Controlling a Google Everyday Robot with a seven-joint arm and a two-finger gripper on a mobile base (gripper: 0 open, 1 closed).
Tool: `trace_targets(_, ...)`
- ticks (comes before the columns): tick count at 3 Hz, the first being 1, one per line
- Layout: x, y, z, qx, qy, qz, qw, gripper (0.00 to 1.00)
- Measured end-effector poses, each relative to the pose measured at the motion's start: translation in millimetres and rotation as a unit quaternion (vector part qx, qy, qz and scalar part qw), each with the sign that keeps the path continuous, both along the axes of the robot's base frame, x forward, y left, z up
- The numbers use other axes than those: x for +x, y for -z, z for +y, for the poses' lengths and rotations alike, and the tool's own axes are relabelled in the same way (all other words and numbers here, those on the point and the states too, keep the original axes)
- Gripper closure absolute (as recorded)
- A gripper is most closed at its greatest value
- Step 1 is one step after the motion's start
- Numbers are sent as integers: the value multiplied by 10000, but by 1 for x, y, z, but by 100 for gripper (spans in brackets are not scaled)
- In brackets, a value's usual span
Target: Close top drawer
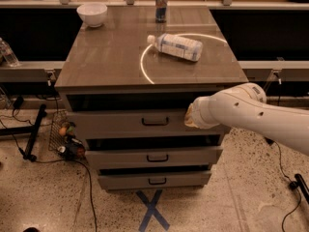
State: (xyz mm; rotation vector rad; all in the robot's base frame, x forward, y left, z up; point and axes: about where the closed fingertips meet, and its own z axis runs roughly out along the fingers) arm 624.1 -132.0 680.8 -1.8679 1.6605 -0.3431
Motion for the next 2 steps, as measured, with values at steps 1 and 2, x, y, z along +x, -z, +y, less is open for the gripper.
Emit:
trace_targets(1,-16,-1,-10,-29,-79,213,9997,100)
trace_targets(2,-92,-15,-57,-23,-257,988,9948,100)
